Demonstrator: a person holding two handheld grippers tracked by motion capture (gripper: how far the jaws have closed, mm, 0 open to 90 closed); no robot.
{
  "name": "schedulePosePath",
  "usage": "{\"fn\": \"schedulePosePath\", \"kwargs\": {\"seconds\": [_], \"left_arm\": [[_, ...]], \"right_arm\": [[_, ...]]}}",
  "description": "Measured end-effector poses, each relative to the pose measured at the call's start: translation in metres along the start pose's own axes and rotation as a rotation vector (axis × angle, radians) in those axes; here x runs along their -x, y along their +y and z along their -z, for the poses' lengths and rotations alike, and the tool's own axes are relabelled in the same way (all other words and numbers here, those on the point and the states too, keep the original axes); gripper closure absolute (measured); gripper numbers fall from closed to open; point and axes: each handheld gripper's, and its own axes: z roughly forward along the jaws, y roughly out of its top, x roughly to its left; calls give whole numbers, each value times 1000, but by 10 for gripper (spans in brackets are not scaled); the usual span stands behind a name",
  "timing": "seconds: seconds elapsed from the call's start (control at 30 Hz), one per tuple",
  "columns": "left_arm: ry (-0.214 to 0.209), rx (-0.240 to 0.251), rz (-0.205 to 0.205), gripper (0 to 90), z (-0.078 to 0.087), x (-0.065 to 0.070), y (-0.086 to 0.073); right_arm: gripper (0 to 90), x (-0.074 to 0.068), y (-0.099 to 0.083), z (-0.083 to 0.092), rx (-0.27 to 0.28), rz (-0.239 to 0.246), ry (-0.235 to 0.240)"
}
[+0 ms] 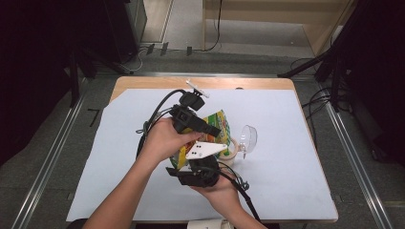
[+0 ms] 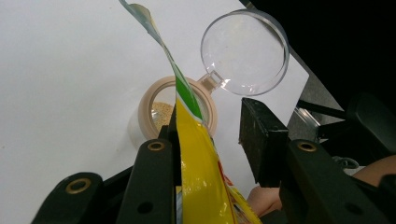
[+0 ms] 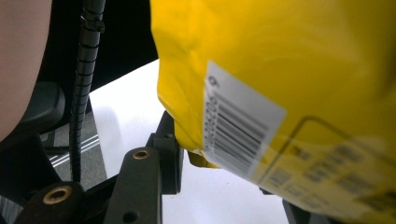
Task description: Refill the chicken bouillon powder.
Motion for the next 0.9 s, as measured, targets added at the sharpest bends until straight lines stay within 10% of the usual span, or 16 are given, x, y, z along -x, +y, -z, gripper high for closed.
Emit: {"fn": "schedulePosePath", "kwargs": {"seconds": [0.9], "left_arm": [[-5, 5, 4, 667, 1, 0, 0]], "right_arm": [[613, -1, 2, 1, -2, 0, 1]]}}
